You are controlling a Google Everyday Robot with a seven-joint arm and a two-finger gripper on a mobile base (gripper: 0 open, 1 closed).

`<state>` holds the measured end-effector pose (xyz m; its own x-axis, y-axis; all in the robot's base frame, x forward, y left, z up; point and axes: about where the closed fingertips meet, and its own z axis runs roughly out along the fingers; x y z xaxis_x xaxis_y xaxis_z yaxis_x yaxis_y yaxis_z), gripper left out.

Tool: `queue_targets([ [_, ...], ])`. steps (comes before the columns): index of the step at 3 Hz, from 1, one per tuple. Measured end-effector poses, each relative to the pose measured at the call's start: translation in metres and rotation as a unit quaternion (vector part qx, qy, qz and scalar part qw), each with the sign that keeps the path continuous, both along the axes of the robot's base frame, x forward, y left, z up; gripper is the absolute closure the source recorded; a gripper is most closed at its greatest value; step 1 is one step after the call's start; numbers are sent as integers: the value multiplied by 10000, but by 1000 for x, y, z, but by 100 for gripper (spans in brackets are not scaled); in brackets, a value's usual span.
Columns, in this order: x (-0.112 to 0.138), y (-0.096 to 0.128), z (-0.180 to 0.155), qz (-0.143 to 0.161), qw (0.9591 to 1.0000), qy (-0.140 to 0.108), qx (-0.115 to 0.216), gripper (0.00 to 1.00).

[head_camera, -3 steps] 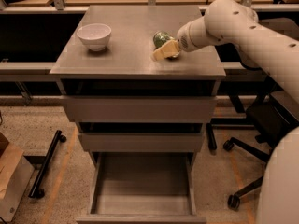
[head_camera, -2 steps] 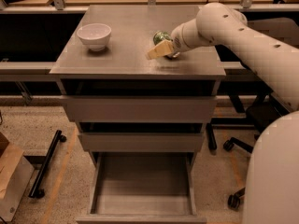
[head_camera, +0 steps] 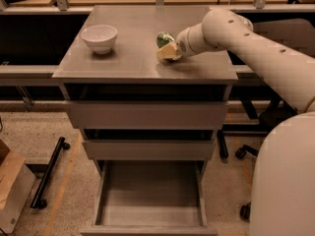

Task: Place green can into bottom drawer

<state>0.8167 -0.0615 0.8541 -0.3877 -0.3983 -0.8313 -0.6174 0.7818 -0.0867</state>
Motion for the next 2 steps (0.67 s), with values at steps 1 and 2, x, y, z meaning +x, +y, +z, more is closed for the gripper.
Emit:
queue_targets([
  [1, -8, -3, -2, -50, 10000, 28, 7, 65],
  [2, -42, -13, 32, 75, 9998, -157, 87, 96],
])
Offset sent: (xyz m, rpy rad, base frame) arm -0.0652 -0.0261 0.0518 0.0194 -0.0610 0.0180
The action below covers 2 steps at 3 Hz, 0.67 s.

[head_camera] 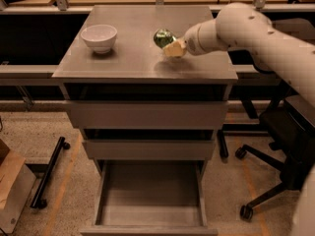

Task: Place green can into bottom drawer

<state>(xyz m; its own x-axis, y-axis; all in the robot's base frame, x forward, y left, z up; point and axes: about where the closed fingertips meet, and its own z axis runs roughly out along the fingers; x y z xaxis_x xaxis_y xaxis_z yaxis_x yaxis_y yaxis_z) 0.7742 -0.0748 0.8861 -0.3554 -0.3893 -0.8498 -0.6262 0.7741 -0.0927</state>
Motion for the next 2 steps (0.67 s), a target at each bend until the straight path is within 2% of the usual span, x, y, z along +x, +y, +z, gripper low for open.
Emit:
queue_targets([
  [1, -41, -4, 30, 440, 9990, -81, -16, 100],
  [2, -102, 5, 36, 1151, 9932, 113, -152, 100],
])
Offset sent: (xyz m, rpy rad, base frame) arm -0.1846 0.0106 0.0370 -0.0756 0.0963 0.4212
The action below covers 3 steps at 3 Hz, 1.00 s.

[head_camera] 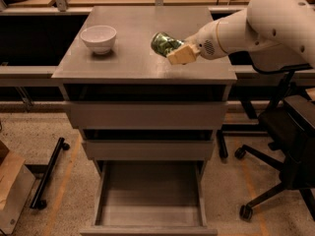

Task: Place green can into bottom drawer

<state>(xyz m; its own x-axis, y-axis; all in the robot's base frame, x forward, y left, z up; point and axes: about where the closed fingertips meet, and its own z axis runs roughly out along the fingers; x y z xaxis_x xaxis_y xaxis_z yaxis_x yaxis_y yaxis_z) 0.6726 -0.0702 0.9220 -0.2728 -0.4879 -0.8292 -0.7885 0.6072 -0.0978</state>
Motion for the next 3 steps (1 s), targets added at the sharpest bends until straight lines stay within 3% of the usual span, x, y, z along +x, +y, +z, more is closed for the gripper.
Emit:
queue_targets([
  [1, -59, 0, -13, 228, 9968, 619, 453, 100],
  [2, -67, -6, -10, 172, 9949, 729, 673, 100],
  [3, -69, 2, -25, 357, 9945, 885, 436, 100],
])
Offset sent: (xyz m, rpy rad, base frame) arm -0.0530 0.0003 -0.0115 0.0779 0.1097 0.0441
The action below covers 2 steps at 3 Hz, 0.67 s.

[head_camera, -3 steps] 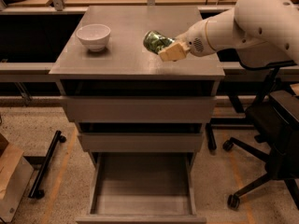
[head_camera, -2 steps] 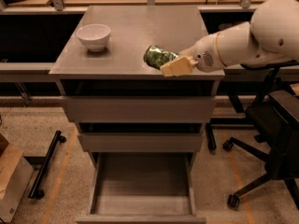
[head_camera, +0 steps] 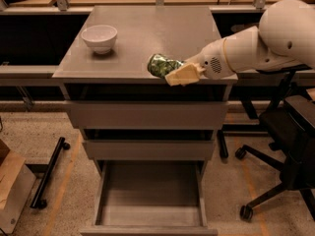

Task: Place green can into bottom drawer

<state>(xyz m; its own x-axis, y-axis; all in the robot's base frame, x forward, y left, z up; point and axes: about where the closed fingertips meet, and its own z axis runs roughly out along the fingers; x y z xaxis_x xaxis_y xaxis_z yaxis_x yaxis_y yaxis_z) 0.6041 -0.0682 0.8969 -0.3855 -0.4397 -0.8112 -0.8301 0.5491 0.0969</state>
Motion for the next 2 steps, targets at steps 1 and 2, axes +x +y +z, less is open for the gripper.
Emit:
queue_targets([
  [1, -24, 9, -42, 248, 9989, 390, -11, 100],
  [2, -52, 20, -106, 493, 9959, 751, -77, 100],
])
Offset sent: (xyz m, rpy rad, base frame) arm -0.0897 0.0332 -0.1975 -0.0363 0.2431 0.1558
